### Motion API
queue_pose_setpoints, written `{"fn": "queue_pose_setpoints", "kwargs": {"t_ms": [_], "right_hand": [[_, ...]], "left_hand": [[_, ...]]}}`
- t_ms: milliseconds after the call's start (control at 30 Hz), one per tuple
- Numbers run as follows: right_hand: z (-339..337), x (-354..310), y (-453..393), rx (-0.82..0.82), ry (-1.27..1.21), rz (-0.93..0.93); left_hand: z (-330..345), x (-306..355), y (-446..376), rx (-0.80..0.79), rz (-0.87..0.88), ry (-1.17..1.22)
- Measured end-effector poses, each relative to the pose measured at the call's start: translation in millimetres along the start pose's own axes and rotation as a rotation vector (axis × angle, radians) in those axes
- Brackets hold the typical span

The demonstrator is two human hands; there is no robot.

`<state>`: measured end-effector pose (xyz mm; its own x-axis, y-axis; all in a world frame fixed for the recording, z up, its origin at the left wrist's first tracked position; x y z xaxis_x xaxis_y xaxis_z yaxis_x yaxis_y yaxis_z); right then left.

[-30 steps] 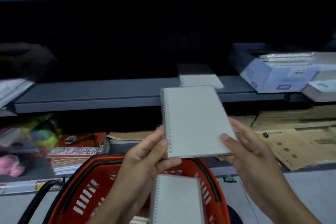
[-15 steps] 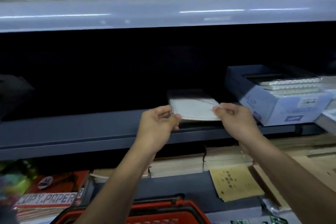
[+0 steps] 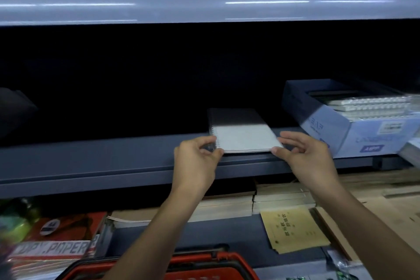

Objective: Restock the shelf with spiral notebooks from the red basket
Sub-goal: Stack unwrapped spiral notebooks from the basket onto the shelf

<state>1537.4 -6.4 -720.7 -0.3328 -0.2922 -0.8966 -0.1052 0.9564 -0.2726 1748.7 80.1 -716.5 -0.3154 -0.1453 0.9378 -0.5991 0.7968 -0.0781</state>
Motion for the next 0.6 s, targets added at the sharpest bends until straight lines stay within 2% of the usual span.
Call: {"fn": "queue_pose_setpoints", "kwargs": {"t_ms": [267, 467, 600], "right_hand": [[13, -1, -12, 0.041, 0.107, -0.006], [-5, -15, 33, 0.189, 0.060, -0.071], [-10, -23, 100, 0.050, 0.091, -0.007]], "left_hand": [[-7, -3, -5, 0.017, 0.000, 0.058], [-35, -8, 35, -0.025, 0.028, 0.155], [-58, -29, 87, -0.042, -0.024, 0.060]]}}
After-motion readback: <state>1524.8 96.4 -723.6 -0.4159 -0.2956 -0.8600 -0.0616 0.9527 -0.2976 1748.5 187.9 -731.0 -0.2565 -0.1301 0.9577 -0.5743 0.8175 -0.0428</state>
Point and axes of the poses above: each hand's wrist, its own y-axis away from the middle knuckle, its own z-axis out of the palm, x = y × z, the point moved 3 cm from there along -y, towards the middle knuckle, and after that the axes turned 7 degrees about -z, right-handed, at the moved point
